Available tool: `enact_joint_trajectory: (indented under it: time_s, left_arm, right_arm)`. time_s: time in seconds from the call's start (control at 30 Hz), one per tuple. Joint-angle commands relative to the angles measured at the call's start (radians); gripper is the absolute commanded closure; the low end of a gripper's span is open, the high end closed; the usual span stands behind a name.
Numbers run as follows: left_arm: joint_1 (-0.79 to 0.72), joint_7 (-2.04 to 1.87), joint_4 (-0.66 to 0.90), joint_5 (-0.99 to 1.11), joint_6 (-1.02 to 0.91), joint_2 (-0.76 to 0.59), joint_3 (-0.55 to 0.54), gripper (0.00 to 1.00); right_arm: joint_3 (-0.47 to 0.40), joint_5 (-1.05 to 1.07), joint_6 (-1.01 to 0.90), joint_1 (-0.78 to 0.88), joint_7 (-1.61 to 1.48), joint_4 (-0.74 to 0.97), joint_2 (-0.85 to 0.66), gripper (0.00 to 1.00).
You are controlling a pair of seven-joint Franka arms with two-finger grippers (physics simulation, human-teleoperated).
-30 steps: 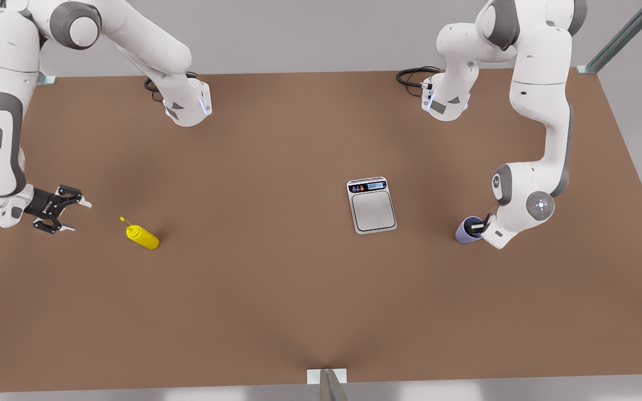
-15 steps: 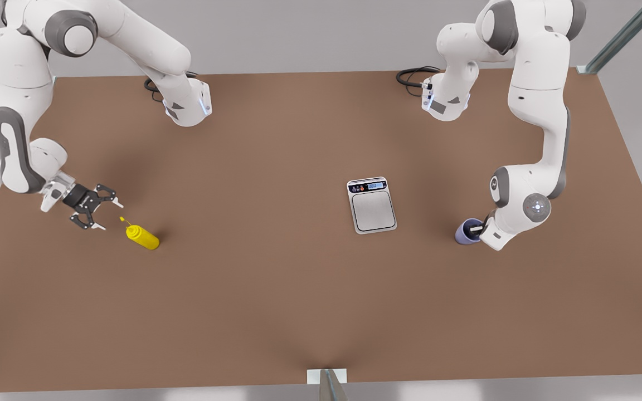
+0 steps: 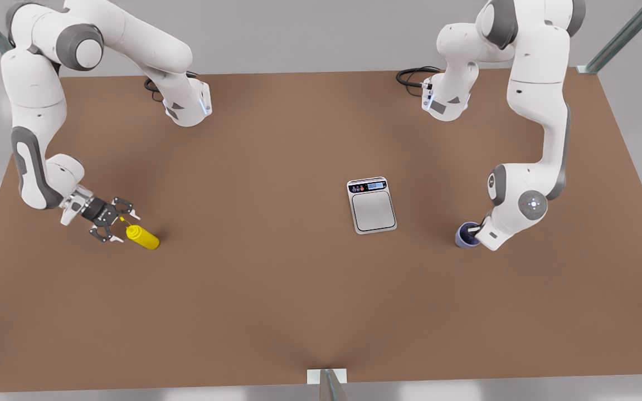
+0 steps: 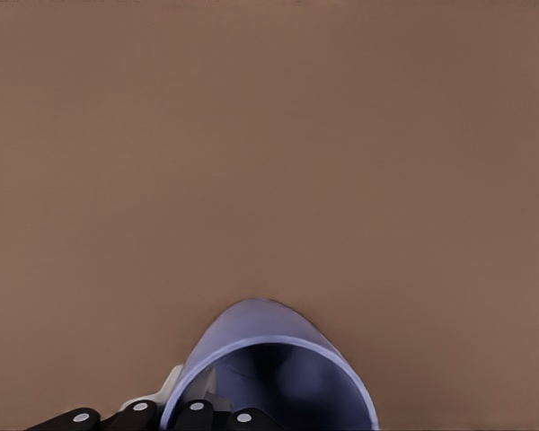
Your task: Move cup to the weight, pick up sauce bottle, pour sauce
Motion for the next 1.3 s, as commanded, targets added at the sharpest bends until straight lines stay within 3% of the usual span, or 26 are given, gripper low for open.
enact_joint_trajectory:
  time_s: [0.0, 0.33, 1.07, 1.2, 1.27]
  left_arm:
    - [0.001, 0.006, 0.0, -0.127, -0.001, 0.0, -0.005, 0.79]
    - [-0.109, -0.177, 0.0, -0.176, 0.001, -0.031, -0.057, 0.79]
    - [-0.431, -0.534, 0.0, -0.187, 0.075, -0.031, -0.057, 0.79]
    - [-0.447, -0.542, -0.002, -0.187, 0.079, -0.023, -0.057, 0.79]
    - [-0.454, -0.551, -0.002, -0.187, 0.082, -0.023, -0.057, 0.79]
  right_arm:
    - [0.0, 0.003, 0.0, 0.002, 0.0, 0.003, 0.001, 0.0]
    - [0.049, 0.035, 0.005, 0.015, 0.002, 0.032, 0.033, 0.0]
    - [0.051, 0.092, 0.008, 0.069, 0.008, 0.035, 0.041, 0.0]
    - [0.051, 0.092, 0.008, 0.069, 0.008, 0.035, 0.046, 0.2]
    - [0.051, 0.092, 0.008, 0.069, 0.009, 0.035, 0.046, 0.22]
